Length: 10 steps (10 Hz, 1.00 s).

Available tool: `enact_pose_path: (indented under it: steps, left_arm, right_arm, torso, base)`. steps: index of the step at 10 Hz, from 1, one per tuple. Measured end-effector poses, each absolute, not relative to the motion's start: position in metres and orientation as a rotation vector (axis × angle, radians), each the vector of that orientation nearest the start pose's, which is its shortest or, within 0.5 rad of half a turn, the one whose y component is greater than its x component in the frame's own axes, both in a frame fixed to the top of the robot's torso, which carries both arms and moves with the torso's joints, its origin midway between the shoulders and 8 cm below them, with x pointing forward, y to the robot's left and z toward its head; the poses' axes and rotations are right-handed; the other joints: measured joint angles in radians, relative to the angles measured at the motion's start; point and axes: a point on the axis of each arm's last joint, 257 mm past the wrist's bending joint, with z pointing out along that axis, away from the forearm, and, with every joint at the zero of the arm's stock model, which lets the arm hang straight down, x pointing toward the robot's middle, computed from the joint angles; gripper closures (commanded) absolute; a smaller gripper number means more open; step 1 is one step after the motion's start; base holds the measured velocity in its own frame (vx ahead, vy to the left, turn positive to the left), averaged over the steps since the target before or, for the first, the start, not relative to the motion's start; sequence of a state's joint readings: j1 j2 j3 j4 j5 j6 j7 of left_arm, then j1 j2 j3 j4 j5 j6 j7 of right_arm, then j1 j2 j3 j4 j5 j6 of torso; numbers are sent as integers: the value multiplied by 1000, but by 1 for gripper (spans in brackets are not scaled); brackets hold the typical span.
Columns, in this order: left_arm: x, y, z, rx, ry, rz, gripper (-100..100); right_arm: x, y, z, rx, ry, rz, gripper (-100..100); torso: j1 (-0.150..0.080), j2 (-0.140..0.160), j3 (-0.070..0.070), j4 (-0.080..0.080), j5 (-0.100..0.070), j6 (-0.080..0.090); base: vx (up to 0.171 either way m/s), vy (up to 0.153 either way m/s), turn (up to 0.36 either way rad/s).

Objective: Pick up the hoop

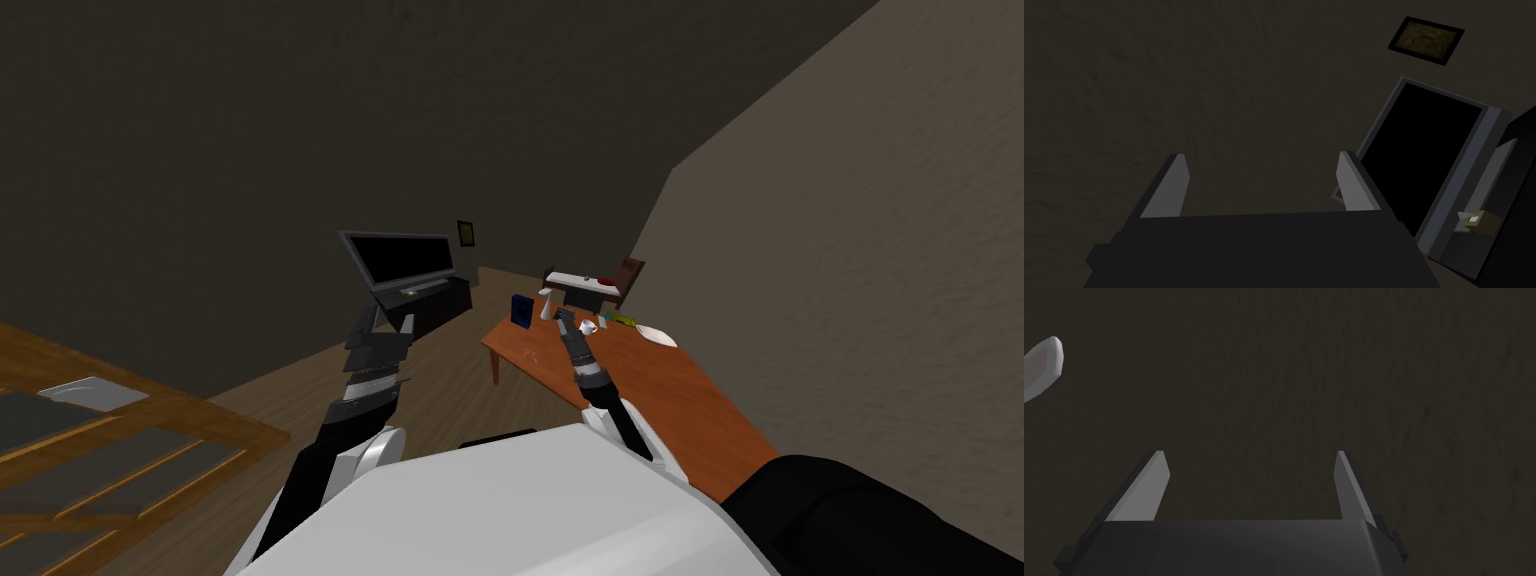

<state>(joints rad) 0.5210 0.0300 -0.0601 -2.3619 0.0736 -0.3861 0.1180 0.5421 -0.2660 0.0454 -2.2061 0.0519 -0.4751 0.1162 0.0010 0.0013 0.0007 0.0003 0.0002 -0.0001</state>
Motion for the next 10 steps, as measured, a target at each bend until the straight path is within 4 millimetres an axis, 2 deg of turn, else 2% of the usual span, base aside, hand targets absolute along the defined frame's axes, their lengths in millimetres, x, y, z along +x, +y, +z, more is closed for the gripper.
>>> enact_pose_path:
  steps: [5,10]
  left_arm:
    - [347,265,31,-780,598,-1503,0]
    - [347,265,31,-780,598,-1504,0]
  right_arm:
    - [362,-238,-93,384,1183,1073,-100]
    - [358,-240,-165,273,1410,977,-100]
  torso:
    - [0,-1,0,0,0,0]
    - [1,-3,-2,-1,0,0]
  base:
    - [-5,29,89]
    - [18,36,123]
